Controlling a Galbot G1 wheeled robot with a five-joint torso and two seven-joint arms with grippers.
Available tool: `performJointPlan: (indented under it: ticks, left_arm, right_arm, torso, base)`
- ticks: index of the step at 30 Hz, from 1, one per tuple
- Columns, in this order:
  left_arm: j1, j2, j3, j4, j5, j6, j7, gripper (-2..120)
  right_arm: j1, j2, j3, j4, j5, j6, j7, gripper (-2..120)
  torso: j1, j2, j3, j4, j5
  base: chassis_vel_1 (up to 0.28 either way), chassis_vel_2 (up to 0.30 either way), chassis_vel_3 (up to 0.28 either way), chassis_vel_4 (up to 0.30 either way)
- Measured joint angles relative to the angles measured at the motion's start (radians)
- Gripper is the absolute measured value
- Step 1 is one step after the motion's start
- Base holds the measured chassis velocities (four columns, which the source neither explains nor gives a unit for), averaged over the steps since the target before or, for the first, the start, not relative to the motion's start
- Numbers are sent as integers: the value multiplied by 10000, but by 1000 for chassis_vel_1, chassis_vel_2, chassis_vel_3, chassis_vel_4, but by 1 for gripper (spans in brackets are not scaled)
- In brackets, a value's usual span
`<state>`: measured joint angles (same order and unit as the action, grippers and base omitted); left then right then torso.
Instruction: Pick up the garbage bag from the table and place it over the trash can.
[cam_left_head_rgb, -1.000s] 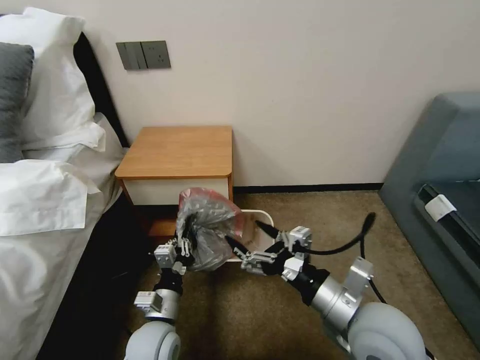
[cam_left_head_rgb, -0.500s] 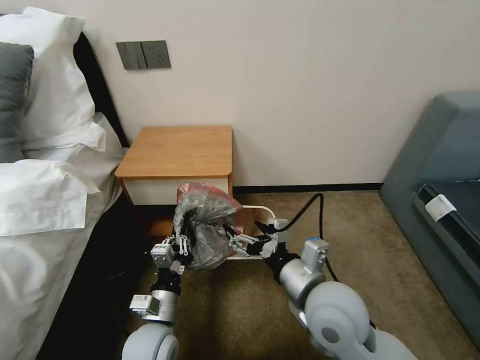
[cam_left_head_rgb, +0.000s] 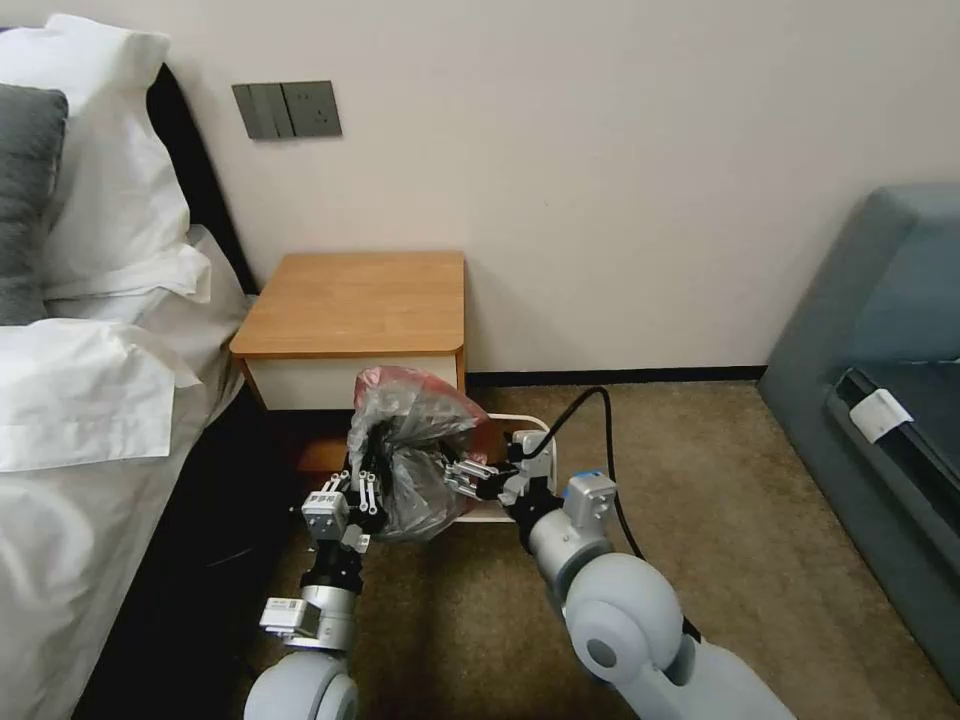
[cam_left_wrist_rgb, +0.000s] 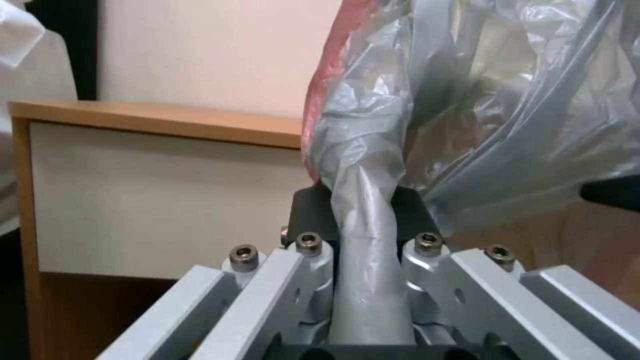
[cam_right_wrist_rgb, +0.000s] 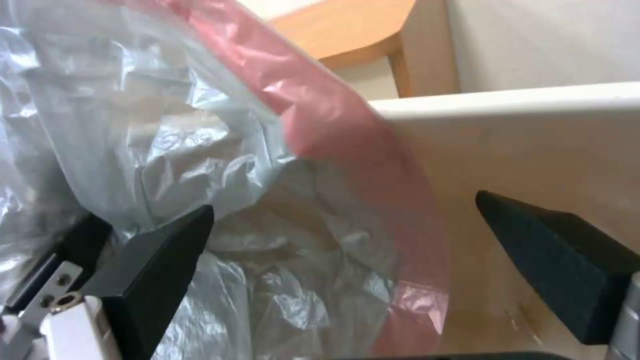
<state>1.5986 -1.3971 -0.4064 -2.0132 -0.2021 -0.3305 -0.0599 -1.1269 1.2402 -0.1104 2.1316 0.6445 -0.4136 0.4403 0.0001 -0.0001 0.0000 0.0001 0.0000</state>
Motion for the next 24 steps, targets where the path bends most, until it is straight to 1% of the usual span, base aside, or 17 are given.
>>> performJointPlan:
  ticks: [7, 8, 9, 10, 11, 14, 15, 19, 20, 23, 24]
  left_arm:
    - [-31, 27, -3, 3, -24, -1, 29, 9]
    - [-42, 28, 0, 6, -31, -2, 34, 9]
    - [-55, 28, 6, 11, -44, -2, 36, 9]
    - [-55, 28, 6, 11, -44, -2, 36, 9]
    - [-68, 28, 10, 12, -54, -1, 39, 9]
    - [-107, 38, 17, 26, -99, 6, 54, 9]
    - [-107, 38, 17, 26, -99, 6, 54, 9]
    - [-149, 52, -5, 48, -149, 50, 77, 9]
    - [-149, 52, -5, 48, -149, 50, 77, 9]
    - [-146, 64, -33, 60, -221, 104, 77, 9]
    - [-146, 64, -33, 60, -221, 104, 77, 9]
  right_arm:
    - [168, 38, -23, -232, -89, 54, -131, 100]
    - [203, 42, -21, -281, -90, 61, -150, 97]
    - [250, 51, -21, -341, -93, 71, -171, 92]
    - [250, 51, -21, -341, -93, 71, -171, 92]
    - [294, 55, -19, -383, -94, 80, -176, 89]
    - [407, 64, -17, -513, -99, 98, -218, 76]
    - [407, 64, -17, -513, -99, 98, -218, 76]
    - [453, 5, -18, -588, -147, 219, -400, 56]
    - [453, 5, -18, -588, -147, 219, -400, 56]
    - [453, -17, -69, -612, -228, 298, -526, 43]
    - [453, -17, -69, -612, -228, 298, -526, 43]
  torso:
    - [0, 0, 0, -1, 0]
    - [-1, 0, 0, 0, 0]
    - [0, 0, 0, 0, 0]
    - [0, 0, 0, 0, 0]
    - [-1, 0, 0, -1, 0]
    - [0, 0, 0, 0, 0]
    - [0, 0, 0, 0, 0]
    - [-1, 0, 0, -1, 0]
    - [-1, 0, 0, -1, 0]
    - [0, 0, 0, -1, 0]
    - [0, 0, 0, -1, 0]
  base:
    - [0, 0, 0, 0]
    - [0, 0, 0, 0]
    - [0, 0, 0, 0]
    - [0, 0, 0, 0]
    - [0, 0, 0, 0]
    - [0, 0, 0, 0]
    - [0, 0, 0, 0]
    - [0, 0, 0, 0]
    - [0, 0, 0, 0]
    - [0, 0, 0, 0]
    - [0, 0, 0, 0]
